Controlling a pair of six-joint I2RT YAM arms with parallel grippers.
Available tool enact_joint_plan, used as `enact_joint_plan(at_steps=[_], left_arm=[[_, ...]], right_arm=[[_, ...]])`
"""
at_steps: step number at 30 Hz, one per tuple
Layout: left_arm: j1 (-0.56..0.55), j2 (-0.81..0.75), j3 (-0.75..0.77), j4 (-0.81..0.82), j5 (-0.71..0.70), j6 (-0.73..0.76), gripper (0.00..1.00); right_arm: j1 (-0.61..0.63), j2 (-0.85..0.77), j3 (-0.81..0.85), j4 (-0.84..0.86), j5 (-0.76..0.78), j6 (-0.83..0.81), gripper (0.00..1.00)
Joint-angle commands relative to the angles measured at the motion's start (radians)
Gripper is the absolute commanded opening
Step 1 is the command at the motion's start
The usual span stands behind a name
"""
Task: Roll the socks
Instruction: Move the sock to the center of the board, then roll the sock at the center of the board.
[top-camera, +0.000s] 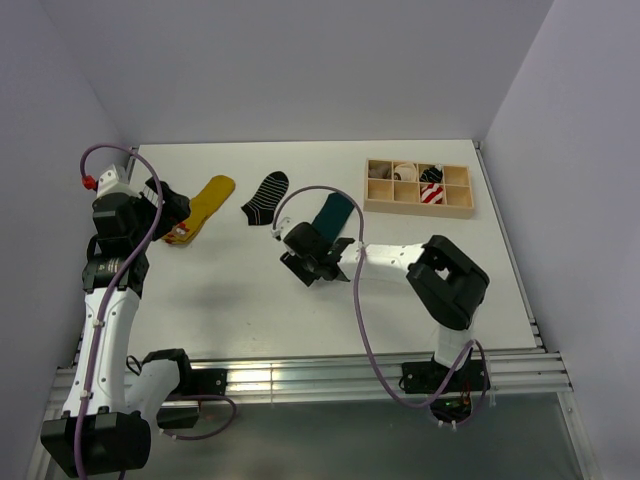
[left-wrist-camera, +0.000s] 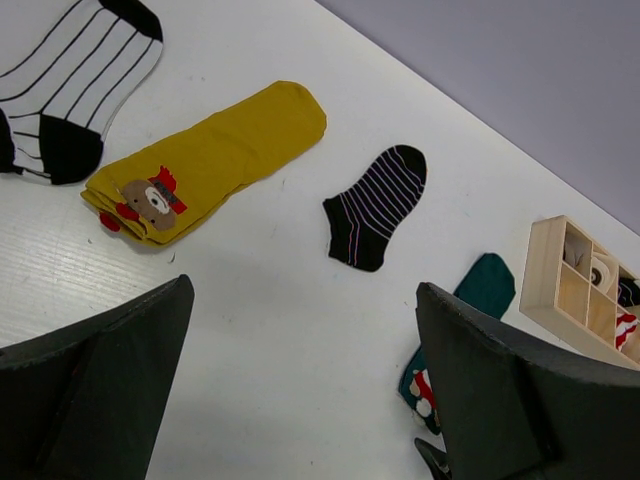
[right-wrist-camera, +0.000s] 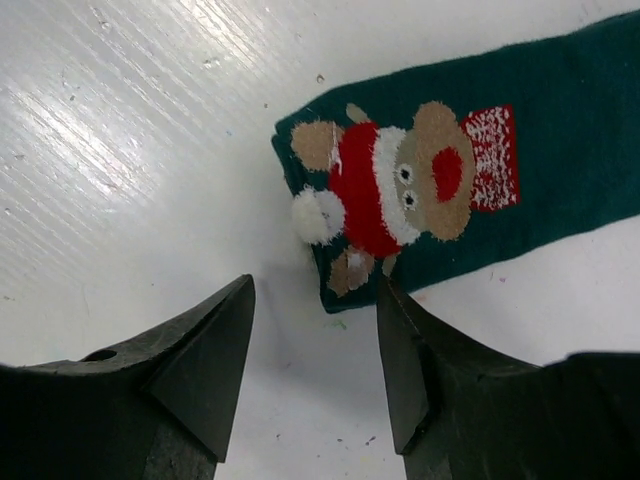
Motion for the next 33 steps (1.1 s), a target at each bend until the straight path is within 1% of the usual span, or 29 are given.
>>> enact_joint_plan(at_steps=[1, 5, 12, 15, 18, 21, 22, 24, 25, 28, 29, 32, 33], left_arm=[[0.005, 0.000, -0.005, 0.042, 0.017, 0.014, 1.00], [0.005, 0.001, -0.005, 0.044, 0.019, 0.014, 0.99], [0.005, 0.006, -0.007, 0.045, 0.023, 0.011, 0.99], [0.005, 0.006, -0.008, 0.048, 0.023, 0.009, 0.99], [0.005, 0.010, -0.008, 0.048, 0.025, 0.011, 1.00], [0.005, 0.013, -0.008, 0.048, 0.031, 0.011, 0.99], [0.005, 0.013, -0.007, 0.048, 0.033, 0.011, 0.99], [0.005, 0.015, -0.008, 0.050, 0.034, 0.009, 0.99], [0.005, 0.015, -0.010, 0.053, 0.037, 0.013, 1.00], [0.005, 0.019, -0.013, 0.062, 0.059, 0.008, 0.99], [0.005, 0.026, -0.016, 0.065, 0.077, 0.005, 1.00], [0.002, 0.049, -0.017, 0.070, 0.132, -0.010, 0.99], [0.001, 0.052, -0.019, 0.068, 0.154, -0.018, 0.99]], right_arm=[[0.007, 0.014, 0.000, 0.063, 0.056, -0.040, 0.59], [0.007, 0.043, -0.003, 0.080, 0.087, -0.044, 0.59], [0.007, 0.085, 0.008, 0.086, 0.096, -0.046, 0.59], [0.007, 0.099, 0.005, 0.095, 0.104, -0.043, 0.57], [0.007, 0.116, 0.009, 0.086, 0.112, -0.043, 0.52], [0.007, 0.128, 0.012, 0.078, 0.113, -0.038, 0.43], [0.007, 0.131, 0.011, 0.080, 0.109, -0.038, 0.35], [0.007, 0.136, 0.009, 0.078, 0.104, -0.035, 0.25], [0.009, 0.140, 0.011, 0.077, 0.098, -0.033, 0.15], [0.012, 0.131, 0.020, 0.068, 0.049, -0.024, 0.03], [0.015, 0.125, 0.023, 0.062, 0.008, -0.015, 0.00], [0.023, 0.090, 0.032, 0.062, -0.066, 0.009, 0.00], [0.023, 0.068, 0.034, 0.063, -0.116, 0.019, 0.00]])
